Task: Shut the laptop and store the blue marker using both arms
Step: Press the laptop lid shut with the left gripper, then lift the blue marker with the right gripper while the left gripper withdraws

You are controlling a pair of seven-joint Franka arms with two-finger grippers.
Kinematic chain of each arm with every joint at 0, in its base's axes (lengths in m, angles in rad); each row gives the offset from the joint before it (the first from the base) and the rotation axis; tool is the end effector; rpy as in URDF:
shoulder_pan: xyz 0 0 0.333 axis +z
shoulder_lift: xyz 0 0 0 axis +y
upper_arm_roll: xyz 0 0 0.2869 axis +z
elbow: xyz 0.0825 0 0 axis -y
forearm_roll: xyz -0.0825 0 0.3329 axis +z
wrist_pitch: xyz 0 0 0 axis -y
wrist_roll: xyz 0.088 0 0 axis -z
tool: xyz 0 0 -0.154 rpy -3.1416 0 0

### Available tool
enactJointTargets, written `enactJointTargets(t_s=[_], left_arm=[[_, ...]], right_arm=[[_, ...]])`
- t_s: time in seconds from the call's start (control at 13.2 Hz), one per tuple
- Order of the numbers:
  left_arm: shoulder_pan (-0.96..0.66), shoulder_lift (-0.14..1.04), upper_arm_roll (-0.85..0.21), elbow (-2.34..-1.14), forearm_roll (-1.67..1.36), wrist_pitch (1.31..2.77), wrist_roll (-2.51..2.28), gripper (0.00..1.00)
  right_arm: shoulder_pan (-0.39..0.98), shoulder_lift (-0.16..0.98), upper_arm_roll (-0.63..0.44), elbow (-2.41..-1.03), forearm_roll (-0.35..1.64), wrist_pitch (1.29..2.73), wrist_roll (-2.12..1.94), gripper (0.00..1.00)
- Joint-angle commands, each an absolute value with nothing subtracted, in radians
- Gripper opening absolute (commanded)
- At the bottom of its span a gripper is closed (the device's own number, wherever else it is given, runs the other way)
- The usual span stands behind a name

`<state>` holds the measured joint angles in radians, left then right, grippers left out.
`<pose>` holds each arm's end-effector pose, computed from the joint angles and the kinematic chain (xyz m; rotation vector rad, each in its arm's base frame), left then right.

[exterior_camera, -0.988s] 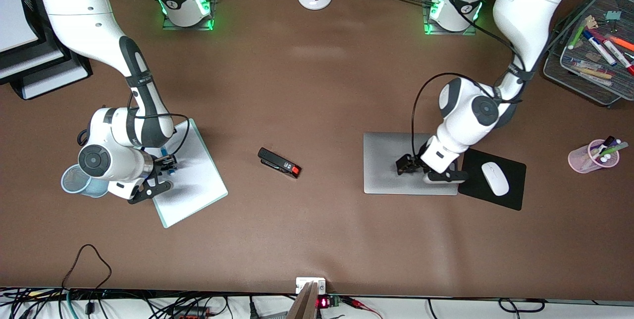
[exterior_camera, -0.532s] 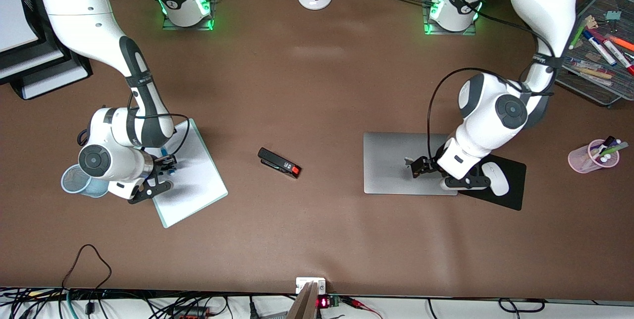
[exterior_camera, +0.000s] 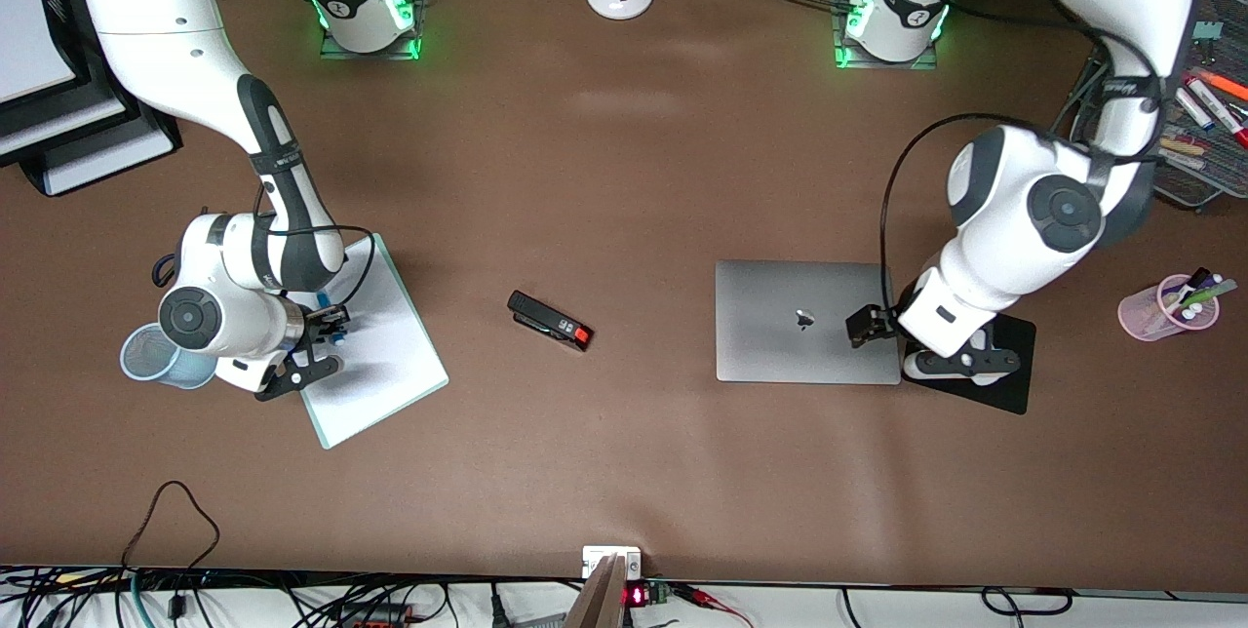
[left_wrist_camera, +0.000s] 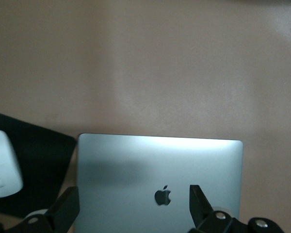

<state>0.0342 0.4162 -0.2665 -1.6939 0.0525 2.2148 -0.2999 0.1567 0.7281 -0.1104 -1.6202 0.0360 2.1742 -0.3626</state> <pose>0.6101 -0.1273 0.3258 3.0453 0.1016 0.1518 0.6073 0.0346 0.1528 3.0449 0.6291 -0.2725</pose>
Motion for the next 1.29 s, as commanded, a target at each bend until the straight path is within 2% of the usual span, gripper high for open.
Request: enactJointTargets(t_s=[0.0,0.3,0.61,1.22], left_arm=[[0.048,0.403,-0.268,-1.619,0.124,2.091,-0.293,1.00],[0.055,0.397,-0.268,-1.497,0.137,1.926,-0.291,1.00],[0.066,0.376,-0.265,-1.402,0.137,1.757,-0.293,1.00],[0.118,0.275,-0.275,-1.397,0.123,1.623,-0.291,1.00]], right_arm=[[0.149,0.732,-0.106,-1.617,0.058,2.174,-0.383,0.22],[0.149,0.732,-0.106,-1.615,0.084,2.172,-0.387,0.07],[0.146,0.718,-0.106,-1.582,0.086,2.166,-0.387,0.04],[0.133,0.643,-0.110,-1.404,0.083,2.036,-0.387,0.05]])
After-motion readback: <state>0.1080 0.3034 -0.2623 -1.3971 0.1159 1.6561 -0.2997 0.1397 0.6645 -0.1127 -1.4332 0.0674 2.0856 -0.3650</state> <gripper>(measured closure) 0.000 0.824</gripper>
